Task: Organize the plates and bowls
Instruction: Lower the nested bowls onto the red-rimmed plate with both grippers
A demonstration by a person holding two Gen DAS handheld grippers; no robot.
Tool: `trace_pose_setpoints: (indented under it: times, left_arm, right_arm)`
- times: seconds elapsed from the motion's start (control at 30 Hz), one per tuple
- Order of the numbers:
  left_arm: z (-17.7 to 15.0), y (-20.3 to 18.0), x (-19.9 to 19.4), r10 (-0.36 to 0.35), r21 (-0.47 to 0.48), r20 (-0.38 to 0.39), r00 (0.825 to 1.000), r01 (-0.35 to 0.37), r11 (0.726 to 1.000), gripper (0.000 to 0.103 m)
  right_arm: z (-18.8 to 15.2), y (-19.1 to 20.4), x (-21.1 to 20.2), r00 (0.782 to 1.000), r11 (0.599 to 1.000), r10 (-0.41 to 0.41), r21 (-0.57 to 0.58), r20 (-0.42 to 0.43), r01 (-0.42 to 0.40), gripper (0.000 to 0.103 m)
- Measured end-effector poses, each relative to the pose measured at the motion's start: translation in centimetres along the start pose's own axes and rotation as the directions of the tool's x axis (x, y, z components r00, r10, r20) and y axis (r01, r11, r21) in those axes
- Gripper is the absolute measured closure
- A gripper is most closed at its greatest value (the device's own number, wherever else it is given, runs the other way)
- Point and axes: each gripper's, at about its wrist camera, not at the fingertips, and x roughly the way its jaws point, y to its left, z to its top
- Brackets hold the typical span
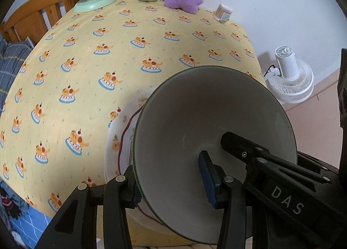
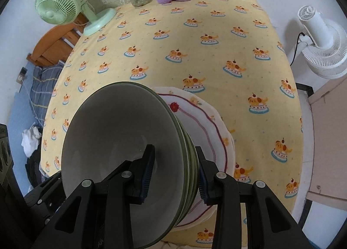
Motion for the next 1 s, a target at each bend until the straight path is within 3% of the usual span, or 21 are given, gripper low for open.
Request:
trace_pose_setpoints:
  times: [0.47, 0.63, 0.77, 0.83, 0.9, 0.93, 1.0]
  left_arm:
    - [-0.5, -0.6, 0.2, -0.006, 0.036, -0.021, 1.000, 0.007, 0.999, 0.058]
    - [-0.6, -0.9, 0.1, 0.028, 0.036, -0.012, 1.000, -0.028, 0.999, 0.057]
    - [-0.8, -0.9, -0.3, 0.083, 0.020, 0.004, 0.997, -0.083, 0.996, 0.046]
    - [-1.0, -1.0, -0.6, 0.103, 0.022, 0.009, 0.995, -0.103, 0.994, 0.033]
    - [-1.3, -1.3, -1.1, 0.114, 0.031, 0.030, 0.993, -0.115, 0.993, 0.021]
    - [-1.4, -1.4, -1.3, 0.121, 0.033, 0.041, 0.992, -0.122, 0.992, 0.019]
    - [-1.6, -1.6, -1.9, 0.133, 0.038, 0.060, 0.989, -0.136, 0.990, 0.016]
  right_arm:
    - [-0.7, -0.8, -0.3, 1.000, 0.999, -0.019, 0.045, -0.002, 0.019, 0.063]
    - [-1.0, -1.2, -0.2, 1.000, 0.999, -0.005, 0.054, 0.005, 0.004, 0.062]
    - [-1.1, -0.8, -0.6, 0.999, 0.999, -0.034, 0.011, 0.030, 0.034, 0.062]
    - [-1.2, -0.6, -1.0, 0.998, 0.999, -0.042, -0.017, 0.056, 0.043, 0.061]
    - [-1.4, -0.5, -1.4, 0.995, 0.998, -0.050, -0.031, 0.084, 0.053, 0.044]
    - [-1.6, -0.5, -1.8, 0.994, 0.998, -0.036, -0.038, 0.106, 0.040, 0.030]
    - [-1.9, -0.3, -2.5, 0.990, 0.998, -0.014, -0.053, 0.141, 0.022, 0.026]
